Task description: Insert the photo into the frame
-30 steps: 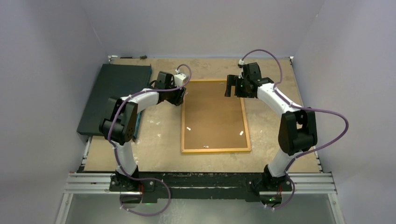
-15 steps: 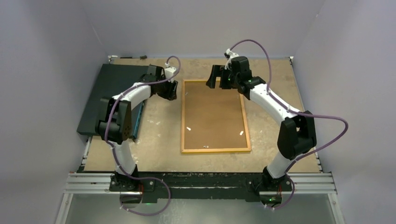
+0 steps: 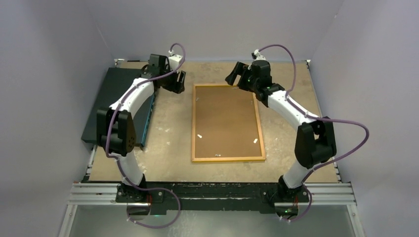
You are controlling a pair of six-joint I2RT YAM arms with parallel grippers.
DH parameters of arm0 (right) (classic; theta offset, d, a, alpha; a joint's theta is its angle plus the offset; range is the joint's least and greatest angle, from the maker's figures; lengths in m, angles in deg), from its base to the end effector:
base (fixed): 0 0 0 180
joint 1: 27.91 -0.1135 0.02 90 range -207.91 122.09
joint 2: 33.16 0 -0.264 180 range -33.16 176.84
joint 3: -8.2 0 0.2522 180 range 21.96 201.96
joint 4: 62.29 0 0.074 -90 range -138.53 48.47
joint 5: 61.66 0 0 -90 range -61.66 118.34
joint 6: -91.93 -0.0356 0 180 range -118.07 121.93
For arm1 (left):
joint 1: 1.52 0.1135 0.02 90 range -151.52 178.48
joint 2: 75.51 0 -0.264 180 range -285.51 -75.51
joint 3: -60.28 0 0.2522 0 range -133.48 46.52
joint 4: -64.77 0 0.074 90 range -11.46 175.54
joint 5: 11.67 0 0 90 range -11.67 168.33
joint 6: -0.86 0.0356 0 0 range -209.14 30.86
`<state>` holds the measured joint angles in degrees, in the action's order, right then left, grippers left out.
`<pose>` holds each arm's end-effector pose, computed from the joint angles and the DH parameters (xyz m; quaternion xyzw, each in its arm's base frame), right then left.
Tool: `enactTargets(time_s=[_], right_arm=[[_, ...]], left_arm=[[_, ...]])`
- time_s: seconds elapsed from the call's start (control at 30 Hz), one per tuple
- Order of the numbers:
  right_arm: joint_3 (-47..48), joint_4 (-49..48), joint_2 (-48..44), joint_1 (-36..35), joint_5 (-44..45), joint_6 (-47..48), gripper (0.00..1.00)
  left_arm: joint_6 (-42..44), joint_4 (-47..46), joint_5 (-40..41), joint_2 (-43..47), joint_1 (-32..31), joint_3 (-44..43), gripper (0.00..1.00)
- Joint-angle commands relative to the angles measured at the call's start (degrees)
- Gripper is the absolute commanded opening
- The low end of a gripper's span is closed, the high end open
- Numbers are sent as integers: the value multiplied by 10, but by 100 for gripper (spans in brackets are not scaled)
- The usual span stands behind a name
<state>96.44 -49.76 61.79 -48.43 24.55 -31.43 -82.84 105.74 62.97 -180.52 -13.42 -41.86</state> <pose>0.3707 0.1412 0.3110 0.0721 0.8119 0.2862 0.5037 0.4075 -0.0955 0.2808 0.1959 0.8919 -0.1418 0.3820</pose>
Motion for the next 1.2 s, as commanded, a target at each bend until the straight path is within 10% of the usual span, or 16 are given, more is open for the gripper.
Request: enactTargets(time_s=[0.0,0.33,1.17], right_arm=[[-8,-82,32,-26,-34,-32,85],[30,-170,178,-73,-95,-117,70],[116,-175,307,-121,-105,-189,54]], left_arm=[[-57,-34,-62,-31,-7,47,58],[-139,-127,-138,-88,-26,106,17],[-143,-154,-157,-109,-27,137,5]])
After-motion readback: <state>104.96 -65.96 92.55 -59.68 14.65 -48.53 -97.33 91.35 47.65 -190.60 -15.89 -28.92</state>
